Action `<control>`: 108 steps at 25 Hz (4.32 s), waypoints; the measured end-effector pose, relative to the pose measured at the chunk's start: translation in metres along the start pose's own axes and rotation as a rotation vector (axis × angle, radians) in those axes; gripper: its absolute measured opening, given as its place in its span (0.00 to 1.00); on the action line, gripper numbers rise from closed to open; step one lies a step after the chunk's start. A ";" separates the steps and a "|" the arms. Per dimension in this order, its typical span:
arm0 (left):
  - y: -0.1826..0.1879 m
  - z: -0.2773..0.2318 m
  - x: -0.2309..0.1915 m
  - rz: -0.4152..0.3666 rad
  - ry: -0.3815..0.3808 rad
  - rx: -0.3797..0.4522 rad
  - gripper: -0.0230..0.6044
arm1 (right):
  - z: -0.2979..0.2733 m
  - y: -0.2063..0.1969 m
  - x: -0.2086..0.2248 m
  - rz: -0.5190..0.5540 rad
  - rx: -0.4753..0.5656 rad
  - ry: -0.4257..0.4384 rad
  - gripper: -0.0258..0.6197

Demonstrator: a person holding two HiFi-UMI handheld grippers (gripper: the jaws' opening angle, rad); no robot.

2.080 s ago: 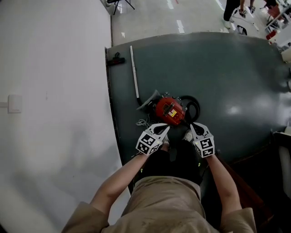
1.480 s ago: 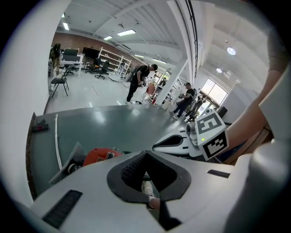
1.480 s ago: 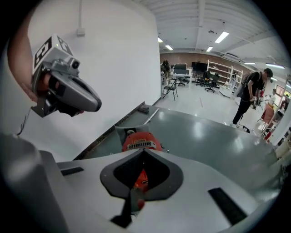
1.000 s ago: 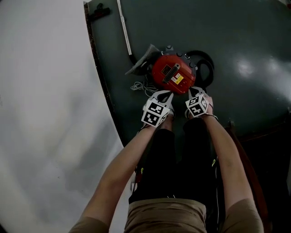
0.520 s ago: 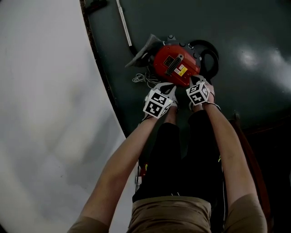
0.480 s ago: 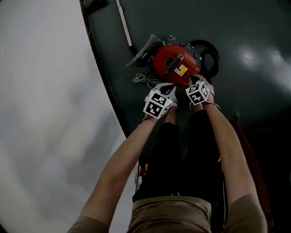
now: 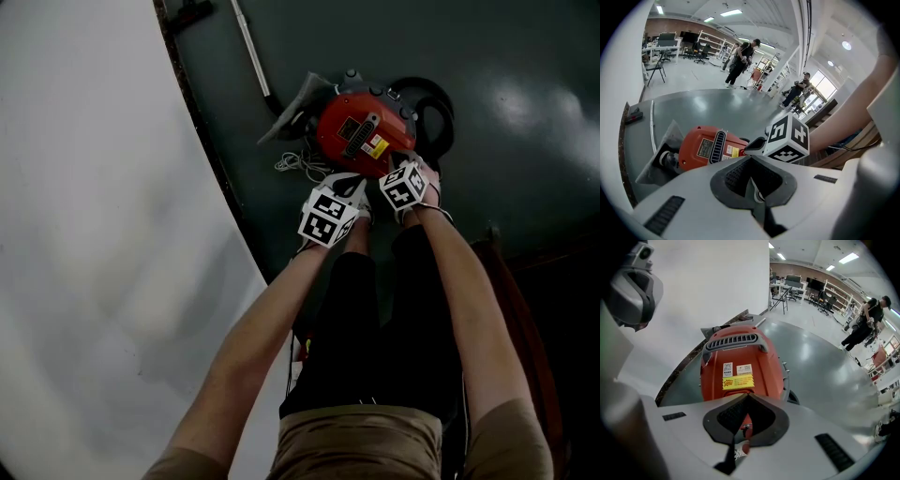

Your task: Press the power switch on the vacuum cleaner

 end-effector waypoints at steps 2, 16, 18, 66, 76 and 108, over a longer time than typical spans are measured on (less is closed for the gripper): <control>0.002 -0.002 -0.001 0.000 -0.007 0.001 0.04 | -0.003 -0.002 0.001 -0.012 -0.013 0.006 0.05; 0.034 0.025 0.001 0.017 -0.032 0.102 0.04 | 0.048 0.030 -0.032 -0.142 0.125 0.150 0.05; 0.046 0.040 0.005 0.008 -0.030 0.122 0.04 | 0.079 0.043 -0.045 -0.149 0.201 0.185 0.05; 0.397 0.551 0.247 -0.417 -0.154 1.003 0.05 | 0.761 0.330 0.033 -0.029 1.233 -0.113 0.05; 0.414 0.594 0.233 -0.489 -0.066 1.031 0.05 | 0.797 0.315 0.059 -0.068 1.290 -0.237 0.05; 0.243 0.469 0.133 -0.089 0.403 0.798 0.05 | 0.675 0.104 0.215 -0.238 0.900 -0.344 0.06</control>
Point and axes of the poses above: the fingertips, and each gripper's own axes: z backward along the fingers, x to its right, y out of its top, the point moved 2 cm from there along z, backward along the fingers, and after that the axes turned 1 degree about x, right-handed, at the moved point
